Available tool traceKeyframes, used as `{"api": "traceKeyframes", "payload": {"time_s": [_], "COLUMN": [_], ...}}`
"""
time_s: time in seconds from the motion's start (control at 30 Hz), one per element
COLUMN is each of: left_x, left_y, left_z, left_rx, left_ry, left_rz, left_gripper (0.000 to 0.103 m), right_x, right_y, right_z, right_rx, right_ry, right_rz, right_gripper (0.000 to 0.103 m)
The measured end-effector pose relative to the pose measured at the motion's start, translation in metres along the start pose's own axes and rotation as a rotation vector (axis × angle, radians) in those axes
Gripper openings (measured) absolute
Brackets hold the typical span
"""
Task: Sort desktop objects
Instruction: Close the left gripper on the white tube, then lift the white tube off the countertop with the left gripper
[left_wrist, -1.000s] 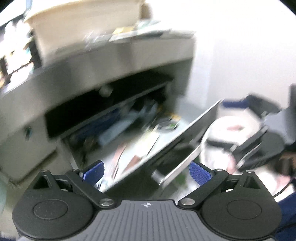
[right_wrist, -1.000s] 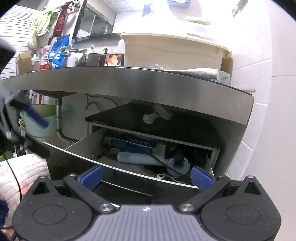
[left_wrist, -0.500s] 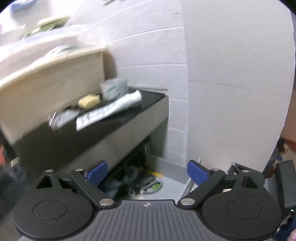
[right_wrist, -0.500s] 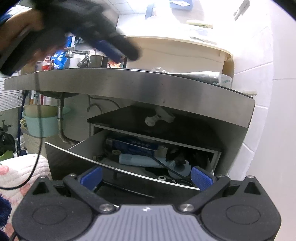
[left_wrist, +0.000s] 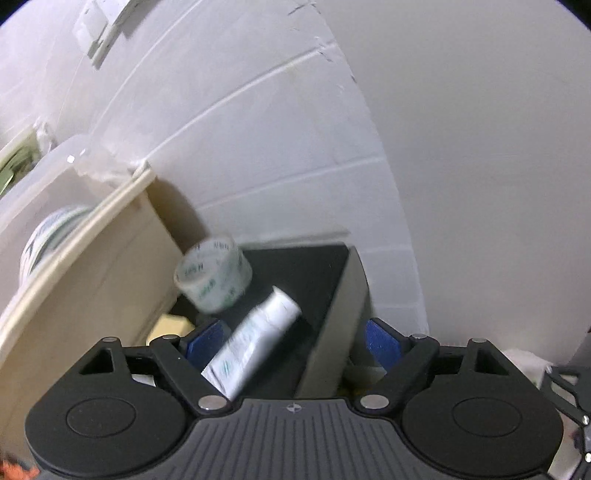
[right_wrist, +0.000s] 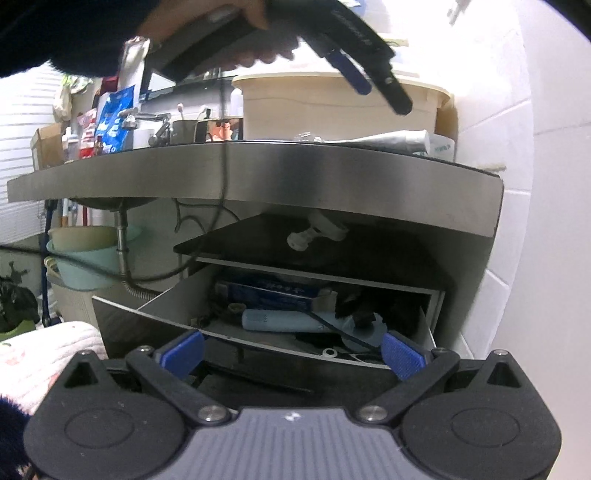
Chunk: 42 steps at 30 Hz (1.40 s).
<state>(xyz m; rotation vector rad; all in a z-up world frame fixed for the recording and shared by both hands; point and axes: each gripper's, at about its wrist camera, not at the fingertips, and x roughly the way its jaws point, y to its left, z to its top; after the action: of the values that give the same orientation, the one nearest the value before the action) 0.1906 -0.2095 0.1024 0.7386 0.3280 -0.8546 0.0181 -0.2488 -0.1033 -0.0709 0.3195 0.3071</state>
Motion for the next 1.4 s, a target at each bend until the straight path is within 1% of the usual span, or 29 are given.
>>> {"api": "traceKeyframes", "payload": {"time_s": [0.03, 0.1, 0.17, 0.2, 0.3, 0.4, 0.47, 0.6, 0.63, 0.67, 0.7, 0.9, 1.0, 1.07, 1.13, 1.23, 1.3, 1.33, 1.4], "left_x": [0.005, 0.015, 0.028, 0.035, 0.048, 0.055, 0.061, 0.066, 0.066, 0.069, 0.071, 0.074, 0.074, 0.075, 0.075, 0.072, 0.072, 0.072, 0.074], "left_y": [0.003, 0.007, 0.01, 0.013, 0.018, 0.023, 0.027, 0.036, 0.038, 0.041, 0.044, 0.052, 0.059, 0.063, 0.066, 0.069, 0.07, 0.072, 0.075], "left_z": [0.004, 0.01, 0.014, 0.015, 0.017, 0.017, 0.015, 0.014, 0.013, 0.013, 0.013, 0.012, 0.009, 0.005, 0.001, -0.005, -0.008, -0.01, -0.012], "left_rx": [0.005, 0.024, 0.035, 0.034, 0.039, 0.047, 0.034, -0.022, -0.04, -0.072, -0.101, -0.212, -0.297, -0.323, -0.337, -0.366, -0.384, -0.404, -0.444], "left_ry": [-0.002, 0.006, 0.046, 0.062, 0.082, 0.102, 0.13, 0.143, 0.146, 0.155, 0.163, 0.188, 0.228, 0.255, 0.267, 0.244, 0.227, 0.223, 0.221], "left_rz": [-0.005, -0.013, -0.006, -0.005, -0.013, -0.031, -0.052, -0.082, -0.085, -0.094, -0.103, -0.076, -0.056, -0.053, -0.044, -0.051, -0.054, -0.06, -0.07], "left_gripper": [0.085, 0.078, 0.062, 0.06, 0.06, 0.06, 0.06, 0.061, 0.057, 0.047, 0.045, 0.042, 0.037, 0.03, 0.031, 0.031, 0.034, 0.037, 0.037], "right_x": [0.0, -0.001, -0.001, -0.001, -0.002, -0.002, -0.002, -0.001, -0.001, 0.0, 0.0, 0.0, 0.0, 0.0, 0.0, 0.001, 0.0, 0.0, 0.0], "right_y": [-0.001, -0.003, -0.004, -0.005, -0.007, -0.011, -0.013, -0.016, -0.016, -0.016, -0.016, -0.012, -0.012, -0.012, -0.012, -0.012, -0.012, -0.012, -0.012], "right_z": [0.0, -0.001, -0.002, -0.002, -0.003, -0.003, -0.004, -0.004, -0.004, -0.004, -0.004, -0.004, -0.003, -0.003, -0.003, -0.003, -0.003, -0.003, -0.003], "right_rx": [0.007, 0.017, 0.025, 0.03, 0.047, 0.068, 0.083, 0.103, 0.105, 0.105, 0.102, 0.085, 0.086, 0.089, 0.092, 0.092, 0.092, 0.093, 0.094], "right_ry": [-0.002, -0.005, -0.007, -0.01, -0.013, -0.017, -0.016, -0.01, -0.009, -0.008, -0.007, -0.002, 0.0, 0.001, 0.003, 0.005, 0.005, 0.005, 0.006], "right_rz": [0.001, 0.003, 0.005, 0.007, 0.01, 0.011, 0.012, 0.012, 0.012, 0.011, 0.011, 0.008, 0.008, 0.007, 0.008, 0.009, 0.008, 0.008, 0.007], "right_gripper": [0.103, 0.103, 0.103, 0.103, 0.103, 0.103, 0.103, 0.103, 0.103, 0.103, 0.103, 0.103, 0.103, 0.103, 0.103, 0.103, 0.103, 0.103, 0.103]}}
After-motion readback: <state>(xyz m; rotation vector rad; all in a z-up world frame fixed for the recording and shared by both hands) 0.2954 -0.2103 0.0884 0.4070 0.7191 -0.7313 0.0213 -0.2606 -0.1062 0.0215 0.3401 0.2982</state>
